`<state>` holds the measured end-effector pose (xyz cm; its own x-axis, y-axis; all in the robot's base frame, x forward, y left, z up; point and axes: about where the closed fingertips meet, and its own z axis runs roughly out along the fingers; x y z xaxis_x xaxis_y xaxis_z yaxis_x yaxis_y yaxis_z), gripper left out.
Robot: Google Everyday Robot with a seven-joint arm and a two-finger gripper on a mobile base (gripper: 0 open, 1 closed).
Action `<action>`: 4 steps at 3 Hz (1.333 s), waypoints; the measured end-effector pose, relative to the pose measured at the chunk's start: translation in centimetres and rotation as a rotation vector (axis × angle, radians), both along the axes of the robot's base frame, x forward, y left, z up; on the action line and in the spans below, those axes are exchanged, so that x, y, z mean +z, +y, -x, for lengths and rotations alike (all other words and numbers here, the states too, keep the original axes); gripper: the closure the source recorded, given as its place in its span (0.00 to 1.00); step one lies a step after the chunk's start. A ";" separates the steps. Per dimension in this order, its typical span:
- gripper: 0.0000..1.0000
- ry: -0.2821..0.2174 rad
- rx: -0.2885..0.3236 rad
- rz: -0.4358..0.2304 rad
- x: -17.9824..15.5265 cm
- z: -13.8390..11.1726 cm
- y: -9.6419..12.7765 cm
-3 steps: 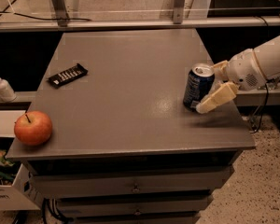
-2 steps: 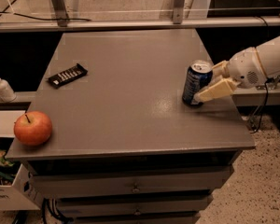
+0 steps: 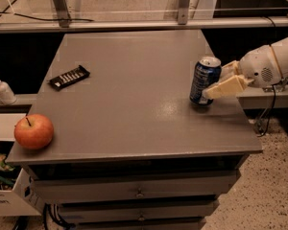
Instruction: Move pepsi can near apple
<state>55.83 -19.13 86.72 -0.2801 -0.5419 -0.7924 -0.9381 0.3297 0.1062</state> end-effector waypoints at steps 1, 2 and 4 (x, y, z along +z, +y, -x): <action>1.00 0.014 0.038 -0.063 1.2 1.7 1.9; 1.00 0.016 0.146 -0.114 1.7 4.9 6.5; 1.00 0.002 0.142 -0.133 1.9 4.6 6.8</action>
Offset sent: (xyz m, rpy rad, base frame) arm -0.0916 0.1129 0.0244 0.1661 0.0028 0.2696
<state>51.24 -12.32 88.66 -0.2101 -0.4669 -0.8590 -0.9739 0.1769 0.1420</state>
